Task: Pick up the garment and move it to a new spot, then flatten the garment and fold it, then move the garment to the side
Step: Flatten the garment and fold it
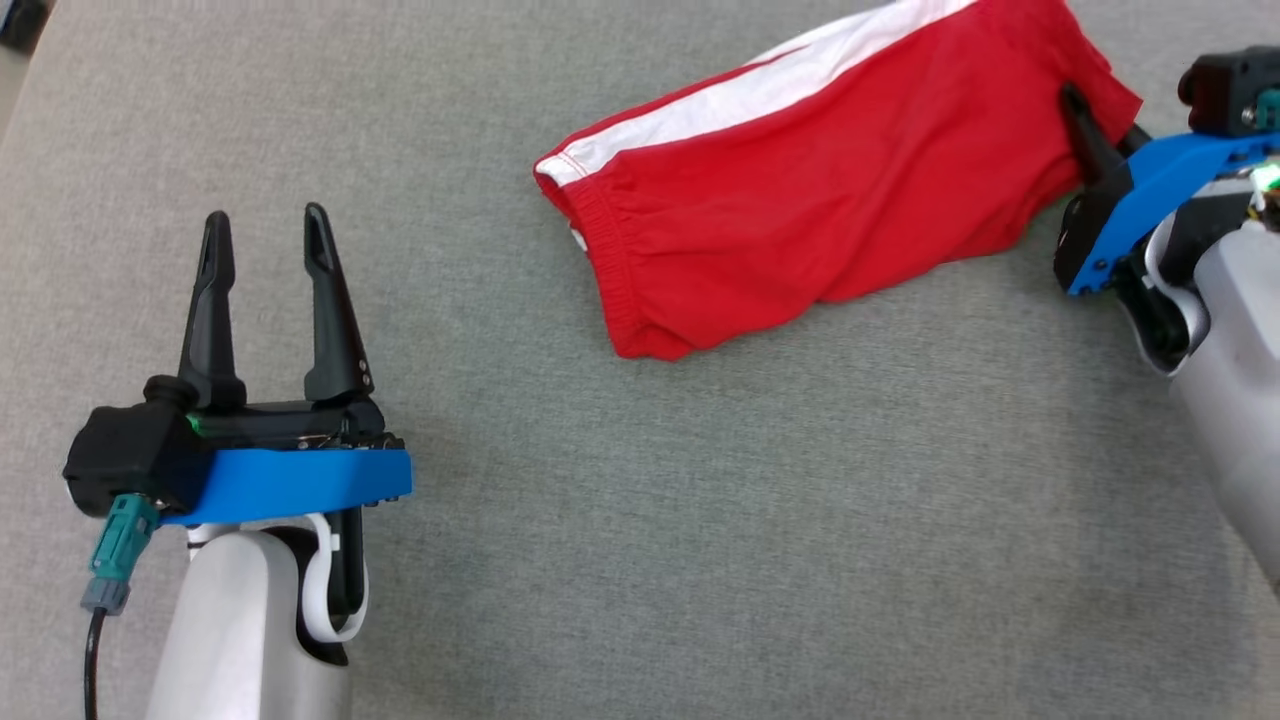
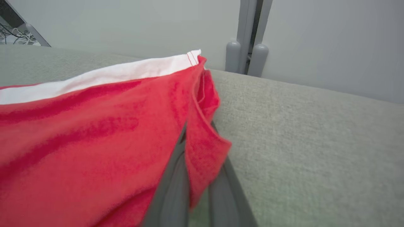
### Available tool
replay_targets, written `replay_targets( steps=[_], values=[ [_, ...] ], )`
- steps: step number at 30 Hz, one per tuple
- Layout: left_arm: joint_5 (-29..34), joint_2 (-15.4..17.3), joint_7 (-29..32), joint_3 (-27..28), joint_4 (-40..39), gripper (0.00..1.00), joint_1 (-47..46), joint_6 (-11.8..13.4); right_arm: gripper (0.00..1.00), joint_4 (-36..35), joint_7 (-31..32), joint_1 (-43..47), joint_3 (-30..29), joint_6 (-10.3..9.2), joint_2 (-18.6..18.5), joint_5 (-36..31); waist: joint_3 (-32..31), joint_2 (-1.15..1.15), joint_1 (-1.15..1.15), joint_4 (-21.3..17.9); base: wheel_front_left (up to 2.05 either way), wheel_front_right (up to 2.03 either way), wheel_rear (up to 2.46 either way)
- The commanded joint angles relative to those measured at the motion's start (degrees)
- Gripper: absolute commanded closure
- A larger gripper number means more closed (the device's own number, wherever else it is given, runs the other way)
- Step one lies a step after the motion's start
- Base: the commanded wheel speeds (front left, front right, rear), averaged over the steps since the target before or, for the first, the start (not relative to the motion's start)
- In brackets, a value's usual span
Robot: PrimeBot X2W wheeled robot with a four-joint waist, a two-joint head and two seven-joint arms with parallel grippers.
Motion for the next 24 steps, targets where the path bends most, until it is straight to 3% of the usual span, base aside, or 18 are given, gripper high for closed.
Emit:
replay_targets(
  steps=[1, 13, 19, 24],
  values=[
    [0.6, -0.1, -0.3, 0.5, 0.3, 0.0, 0.7, -0.2, 1.0, -0.7, -1.2, 1.8, 0.1, 0.01, 0.1, 1.0, -1.6, 0.0, 0.01, -1.5, 0.0, 0.0, 0.0],
    [3.6, 0.0, -0.2, 5.4, 1.2, 0.0, 5.6, -1.7, 1.0, -10.3, -7.3, 16.8, -1.0, 0.01, 0.2, 10.7, -8.7, 0.0, 0.01, -9.5, 0.0, 0.0, 0.0],
    [3.9, -0.1, -0.2, 6.0, 1.1, 0.0, 6.7, -2.2, 1.0, -14.3, -8.4, 25.5, -6.6, 0.01, -1.2, 14.0, -10.4, 0.0, 0.01, -10.7, 0.0, 0.0, 0.0],
    [4.0, -0.1, -0.2, 5.7, 0.9, 0.0, 7.5, -2.5, 1.0, -15.8, -8.5, 31.2, -12.1, 0.01, -2.4, 12.8, -11.2, 0.0, 0.01, -10.7, 0.0, 0.0, 0.0]
  ],
)
